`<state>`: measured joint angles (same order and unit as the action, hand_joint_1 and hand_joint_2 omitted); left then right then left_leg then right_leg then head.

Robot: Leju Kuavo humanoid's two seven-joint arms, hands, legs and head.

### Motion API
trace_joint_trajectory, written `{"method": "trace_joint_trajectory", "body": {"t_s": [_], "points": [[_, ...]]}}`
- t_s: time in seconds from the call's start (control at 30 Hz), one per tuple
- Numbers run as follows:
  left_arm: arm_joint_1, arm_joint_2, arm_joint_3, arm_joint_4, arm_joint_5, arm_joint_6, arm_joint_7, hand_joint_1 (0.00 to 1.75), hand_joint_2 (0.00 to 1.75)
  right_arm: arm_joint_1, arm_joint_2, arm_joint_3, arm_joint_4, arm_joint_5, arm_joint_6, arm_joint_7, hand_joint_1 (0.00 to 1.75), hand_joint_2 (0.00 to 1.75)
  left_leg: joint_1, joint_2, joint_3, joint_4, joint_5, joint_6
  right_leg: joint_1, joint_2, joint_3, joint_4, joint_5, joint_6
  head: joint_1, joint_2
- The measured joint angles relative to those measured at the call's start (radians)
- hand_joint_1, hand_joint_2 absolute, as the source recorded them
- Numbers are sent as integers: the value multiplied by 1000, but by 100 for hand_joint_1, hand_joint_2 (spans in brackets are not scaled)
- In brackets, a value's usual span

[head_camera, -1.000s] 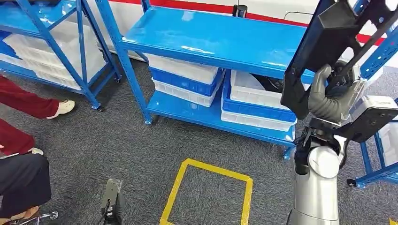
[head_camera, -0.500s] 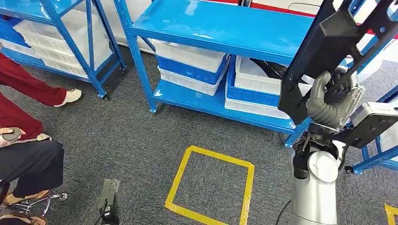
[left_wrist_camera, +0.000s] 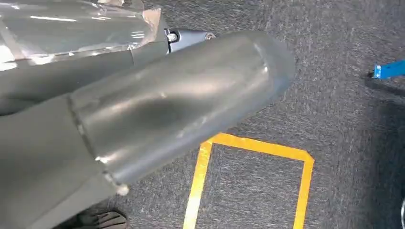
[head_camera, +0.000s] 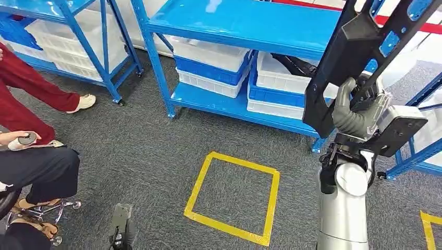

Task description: Take the parts from the cabinet and place them on the table.

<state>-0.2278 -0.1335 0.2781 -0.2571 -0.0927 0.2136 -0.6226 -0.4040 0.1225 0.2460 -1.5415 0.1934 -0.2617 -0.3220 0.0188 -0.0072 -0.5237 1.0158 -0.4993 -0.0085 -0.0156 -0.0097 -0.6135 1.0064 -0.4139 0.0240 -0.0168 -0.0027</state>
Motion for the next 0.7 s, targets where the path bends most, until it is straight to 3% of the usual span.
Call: {"method": "trace_joint_trajectory", "body": {"t_s": [0.03, 0.1, 0.13, 0.2, 0.27, 0.3, 0.33, 0.4, 0.43, 0.47, 0.5, 0.53, 0.6, 0.63, 0.7], "points": [[-2, -3, 0, -1, -1, 4, 1, 0, 0, 1, 2, -2, 0, 8, 3, -1, 175, 175, -5, 0, -4, -5, -1, 6, 0, -3, -4, -3, 11, 9, 1, 0], [-1, -6, 0, -2, -2, 8, 2, 0, 0, 1, 5, -3, 4, 21, 11, 2, 175, 175, -15, 1, -15, -8, 15, 28, -5, -3, -10, -8, 30, 25, 1, 0], [-1, -10, 0, -2, -2, 8, 3, 0, 0, 1, 4, -6, 6, 25, 13, 3, 175, 175, -4, 8, -21, -20, 33, 45, -1, -2, -22, 0, 22, 28, 2, 0], [-5, -11, 1, -2, -2, 9, 3, 0, 0, -2, 4, -14, 8, 28, 14, 5, 175, 175, -10, 11, -50, -20, 57, 65, -3, 3, -60, 83, -70, 7, 10, 0], [-4, -15, 1, -2, -1, 10, 3, 0, 0, -2, 4, -21, 11, 28, 14, 5, 175, 175, -12, 11, -82, -19, 82, 64, -4, 5, -101, 241, -160, -2, 10, 0], [-4, -15, 2, -2, -1, 10, 3, 0, 0, -1, 4, -23, 15, 29, 15, 5, 175, 175, -12, 11, -99, -19, 96, 63, -2, 6, -108, 298, -175, 5, 13, 0], [-3, -17, 2, -2, 0, 10, 3, 0, 0, -1, 4, -26, 17, 29, 15, 5, 175, 175, -12, 11, -116, -18, 109, 61, -3, 6, -96, 313, -165, 15, 11, 0], [-3, -18, 2, -2, 1, 11, 3, 0, 0, -2, 4, -27, 19, 29, 15, 5, 175, 175, -12, 11, -147, -18, 133, 56, -3, 5, -19, 232, -110, 36, 12, 0], [-3, -18, 2, -2, 2, 11, 3, 0, 0, -4, 5, -29, 21, 29, 15, 5, 175, 175, -12, 11, -162, -17, 147, 51, -5, 5, 50, 137, -91, 38, 12, 0], [-4, -18, 2, -2, 2, 11, 2, 0, 0, -7, 6, -29, 21, 29, 15, 5, 175, 175, -13, 10, -170, -15, 158, 46, -7, 5, 109, 55, -105, 31, 13, 0], [-4, -19, 2, -2, 2, 11, 2, 0, 0, -10, 9, -29, 21, 29, 16, 5, 175, 175, -18, 10, -181, -13, 169, 39, 5, 7, 158, -31, -134, 21, 13, 0], [-2, -19, 2, -2, 2, 11, 2, 0, 0, -8, 11, -31, 21, 30, 16, 4, 175, 175, -18, 10, -178, -21, 183, 33, 5, 10, 137, -18, -123, 16, 5, 0], [-1, -19, 2, -2, 2, 11, 2, 0, 0, -9, 11, -32, 23, 30, 17, 5, 175, 175, -15, 10, -178, -28, 202, 21, 9, 11, 123, -15, -116, 4, 6, 0], [1, -18, 3, -2, 2, 11, 2, 0, 0, -11, 11, -33, 26, 30, 18, 5, 175, 175, -13, 6, -183, -31, 209, 15, -2, 8, 115, -20, -102, -7, 8, 0], [2, -17, 3, -2, 2, 13, 2, 0, 0, -13, 15, -34, 27, 30, 19, 5, 175, 175, -7, 5, -211, 42, 88, 6, -7, 5, 101, -18, -74, -31, 1, 0]]}}
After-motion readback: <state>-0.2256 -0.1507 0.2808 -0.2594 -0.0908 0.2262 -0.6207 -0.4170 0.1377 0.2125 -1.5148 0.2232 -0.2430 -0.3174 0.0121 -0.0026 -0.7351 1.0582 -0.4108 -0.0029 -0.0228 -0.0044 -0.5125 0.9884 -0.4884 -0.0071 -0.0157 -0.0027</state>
